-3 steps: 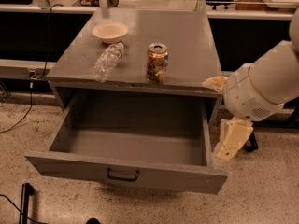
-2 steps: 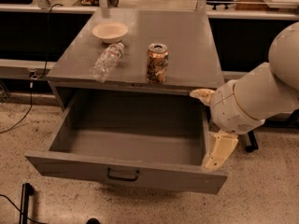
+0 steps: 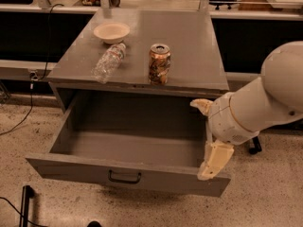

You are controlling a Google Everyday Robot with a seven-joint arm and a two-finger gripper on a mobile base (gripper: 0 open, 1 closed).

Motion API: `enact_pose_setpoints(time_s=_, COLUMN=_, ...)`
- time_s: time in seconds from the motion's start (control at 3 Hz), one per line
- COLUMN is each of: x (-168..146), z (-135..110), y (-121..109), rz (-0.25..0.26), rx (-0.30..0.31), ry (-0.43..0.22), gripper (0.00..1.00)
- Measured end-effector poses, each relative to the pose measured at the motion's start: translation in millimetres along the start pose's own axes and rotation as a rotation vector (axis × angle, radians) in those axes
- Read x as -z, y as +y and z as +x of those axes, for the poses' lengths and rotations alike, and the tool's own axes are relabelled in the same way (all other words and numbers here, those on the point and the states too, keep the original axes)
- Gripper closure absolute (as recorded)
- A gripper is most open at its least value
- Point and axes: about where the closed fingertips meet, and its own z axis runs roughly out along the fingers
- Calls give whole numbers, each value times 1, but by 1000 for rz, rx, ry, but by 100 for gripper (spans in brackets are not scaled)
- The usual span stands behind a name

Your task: Close top drawer

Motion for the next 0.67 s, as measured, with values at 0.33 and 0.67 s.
enact_pose_setpoints(time_s=0.33, x=-37, z=8, y=11, rz=-1, rx=-33, ry=24, gripper=0)
enact_pose_setpoints(time_s=0.67, x=-68, z=15, y=20, rz=-5, rx=-31, ry=42, gripper=0)
